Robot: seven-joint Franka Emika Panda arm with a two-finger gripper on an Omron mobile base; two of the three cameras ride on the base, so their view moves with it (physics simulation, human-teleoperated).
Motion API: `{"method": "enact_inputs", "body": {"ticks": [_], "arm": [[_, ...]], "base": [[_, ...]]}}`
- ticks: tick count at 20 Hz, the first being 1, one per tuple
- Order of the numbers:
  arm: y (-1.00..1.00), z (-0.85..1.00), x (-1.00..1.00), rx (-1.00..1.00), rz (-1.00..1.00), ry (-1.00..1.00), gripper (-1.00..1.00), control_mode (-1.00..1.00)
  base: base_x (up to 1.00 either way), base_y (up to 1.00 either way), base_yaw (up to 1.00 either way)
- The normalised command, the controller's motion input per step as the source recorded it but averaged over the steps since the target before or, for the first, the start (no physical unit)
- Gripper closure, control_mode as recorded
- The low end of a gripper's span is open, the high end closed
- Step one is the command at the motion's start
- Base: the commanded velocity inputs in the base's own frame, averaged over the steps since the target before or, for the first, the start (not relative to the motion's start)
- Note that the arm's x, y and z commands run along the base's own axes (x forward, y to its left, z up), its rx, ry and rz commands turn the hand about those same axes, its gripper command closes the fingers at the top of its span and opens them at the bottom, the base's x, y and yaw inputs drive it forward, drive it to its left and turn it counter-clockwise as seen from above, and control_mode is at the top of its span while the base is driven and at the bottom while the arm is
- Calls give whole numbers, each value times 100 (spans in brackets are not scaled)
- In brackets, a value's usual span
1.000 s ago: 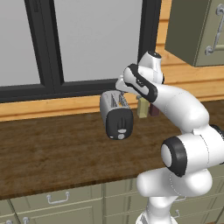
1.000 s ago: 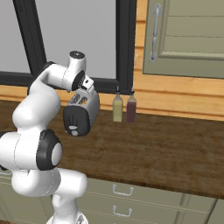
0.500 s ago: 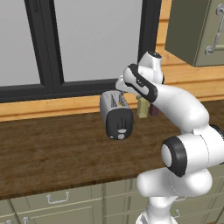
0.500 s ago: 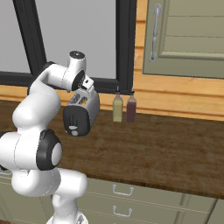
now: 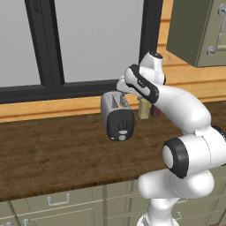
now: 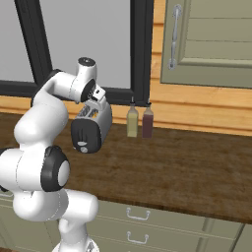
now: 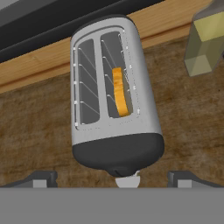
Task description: Start the toaster. Once the lever pops up, take the bread to the plate on the dining counter.
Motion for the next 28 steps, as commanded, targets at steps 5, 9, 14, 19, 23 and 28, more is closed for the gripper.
{"method": "enact_inputs", "body": {"ticks": [5,9,14,19,23,28], "arm": [[0,0,0,0,0,0,-100,-100],[0,0,0,0,0,0,-100,-100],[0,0,0,0,0,0,-100,-100],[0,0,0,0,0,0,-100,-100],[0,0,0,0,0,0,-100,-100],[0,0,0,0,0,0,-100,-100]], "base": [[0,0,0],[0,0,0],[0,0,0],[0,0,0],[0,0,0],[0,0,0]]}}
